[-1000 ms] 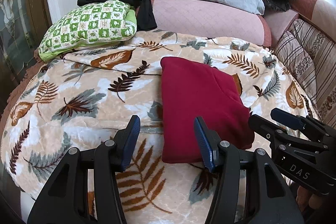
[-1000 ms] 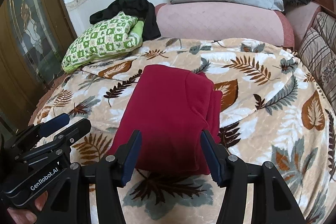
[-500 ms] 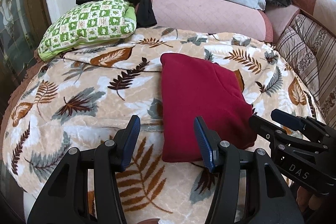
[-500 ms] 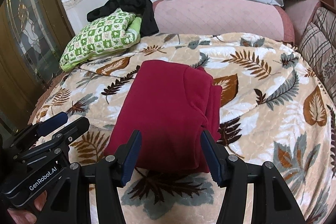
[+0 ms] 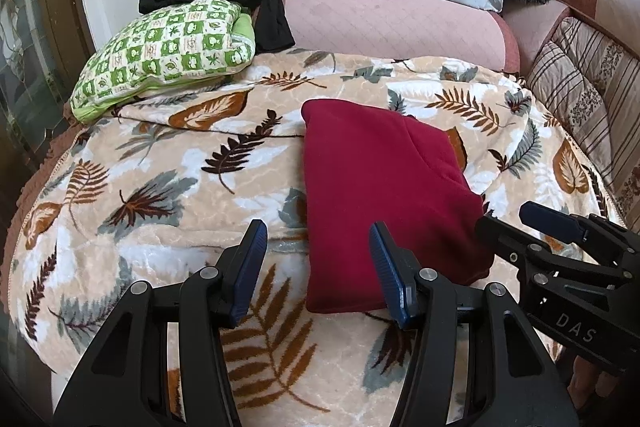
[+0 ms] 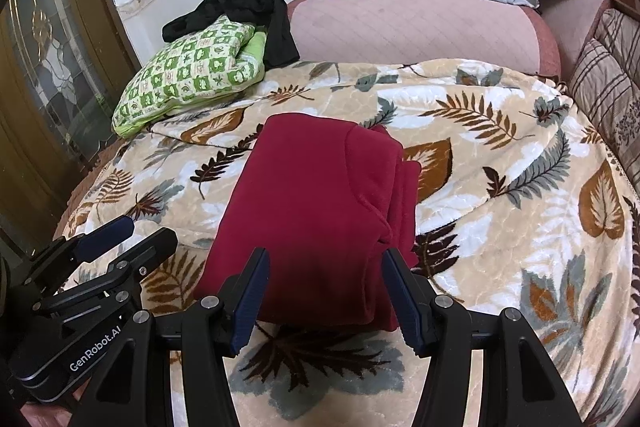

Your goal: Fold small clothes

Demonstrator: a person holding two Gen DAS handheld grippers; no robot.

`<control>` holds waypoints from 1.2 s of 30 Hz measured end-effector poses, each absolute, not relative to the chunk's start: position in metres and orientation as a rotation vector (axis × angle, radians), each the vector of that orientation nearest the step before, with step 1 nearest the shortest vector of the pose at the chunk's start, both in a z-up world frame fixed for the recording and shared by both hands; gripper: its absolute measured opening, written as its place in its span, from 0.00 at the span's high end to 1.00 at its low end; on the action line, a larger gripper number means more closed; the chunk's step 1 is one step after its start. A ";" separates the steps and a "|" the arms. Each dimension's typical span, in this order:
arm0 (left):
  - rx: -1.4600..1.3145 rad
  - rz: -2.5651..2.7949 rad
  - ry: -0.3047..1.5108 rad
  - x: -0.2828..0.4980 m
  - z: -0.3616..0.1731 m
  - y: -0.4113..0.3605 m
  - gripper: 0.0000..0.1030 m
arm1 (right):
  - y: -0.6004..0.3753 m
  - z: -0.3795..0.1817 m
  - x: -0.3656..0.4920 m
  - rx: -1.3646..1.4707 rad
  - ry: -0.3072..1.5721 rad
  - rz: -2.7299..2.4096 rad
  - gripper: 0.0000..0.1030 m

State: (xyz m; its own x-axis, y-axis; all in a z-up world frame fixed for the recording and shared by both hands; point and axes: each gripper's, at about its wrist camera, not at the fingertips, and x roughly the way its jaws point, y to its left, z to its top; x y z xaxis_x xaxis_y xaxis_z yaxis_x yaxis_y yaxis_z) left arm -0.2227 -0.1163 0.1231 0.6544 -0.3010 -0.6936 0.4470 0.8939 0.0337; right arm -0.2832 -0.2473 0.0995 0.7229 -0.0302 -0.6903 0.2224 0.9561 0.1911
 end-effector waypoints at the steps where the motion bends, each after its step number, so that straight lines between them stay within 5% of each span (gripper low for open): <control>1: 0.206 -0.430 0.745 -0.223 0.123 -0.116 0.48 | -0.247 0.099 -0.283 0.270 0.755 -0.140 0.45; 36: 0.194 -0.461 0.738 -0.218 0.123 -0.120 0.48 | -0.242 0.098 -0.279 0.283 0.757 -0.133 0.45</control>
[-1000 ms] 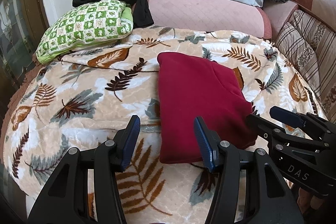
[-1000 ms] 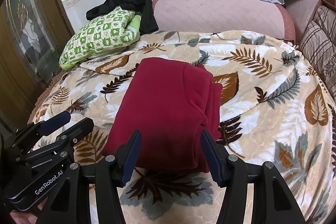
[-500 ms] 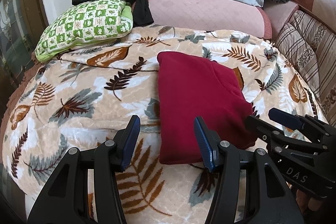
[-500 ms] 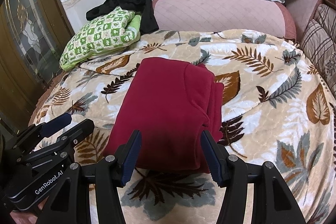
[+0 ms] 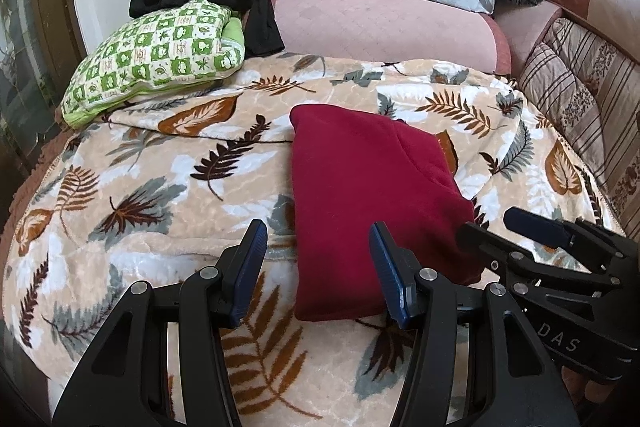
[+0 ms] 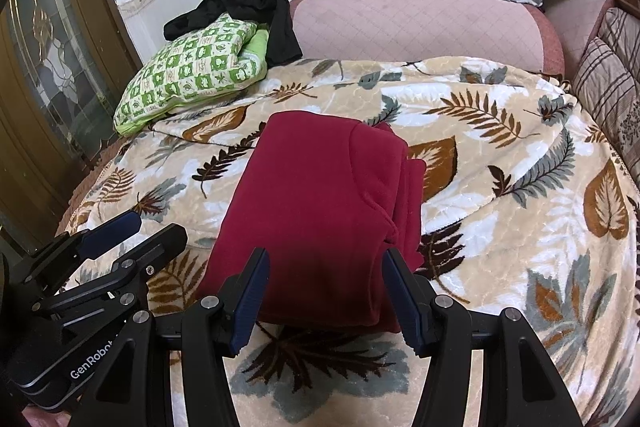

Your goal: Fold small clothes

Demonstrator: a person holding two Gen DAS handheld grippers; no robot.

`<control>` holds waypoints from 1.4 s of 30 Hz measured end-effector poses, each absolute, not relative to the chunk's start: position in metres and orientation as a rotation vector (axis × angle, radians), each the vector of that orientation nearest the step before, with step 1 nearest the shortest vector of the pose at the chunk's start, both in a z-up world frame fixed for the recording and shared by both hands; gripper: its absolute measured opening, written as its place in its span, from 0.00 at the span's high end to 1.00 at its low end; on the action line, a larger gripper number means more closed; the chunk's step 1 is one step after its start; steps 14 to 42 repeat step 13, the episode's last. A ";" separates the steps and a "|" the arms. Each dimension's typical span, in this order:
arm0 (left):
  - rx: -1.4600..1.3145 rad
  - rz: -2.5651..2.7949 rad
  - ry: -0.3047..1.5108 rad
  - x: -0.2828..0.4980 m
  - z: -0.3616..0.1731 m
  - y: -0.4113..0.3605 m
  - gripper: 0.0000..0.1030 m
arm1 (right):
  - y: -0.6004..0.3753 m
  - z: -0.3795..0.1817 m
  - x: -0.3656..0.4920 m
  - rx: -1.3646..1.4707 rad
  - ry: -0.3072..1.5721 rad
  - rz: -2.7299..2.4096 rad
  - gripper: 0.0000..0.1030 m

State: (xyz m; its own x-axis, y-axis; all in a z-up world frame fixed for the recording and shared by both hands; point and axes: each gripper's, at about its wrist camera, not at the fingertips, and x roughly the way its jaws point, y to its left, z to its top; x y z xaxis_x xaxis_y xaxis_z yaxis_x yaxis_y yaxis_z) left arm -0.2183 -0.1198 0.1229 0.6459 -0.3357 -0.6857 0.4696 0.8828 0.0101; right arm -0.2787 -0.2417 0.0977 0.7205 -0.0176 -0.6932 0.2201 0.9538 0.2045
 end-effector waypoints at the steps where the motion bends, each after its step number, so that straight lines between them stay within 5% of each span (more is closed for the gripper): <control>1: 0.185 -0.464 0.738 -0.217 0.123 -0.119 0.48 | -0.243 0.097 -0.278 0.284 0.759 -0.132 0.45; 42: 0.153 -0.442 0.748 -0.194 0.115 -0.110 0.49 | -0.257 0.086 -0.269 0.289 0.779 -0.138 0.45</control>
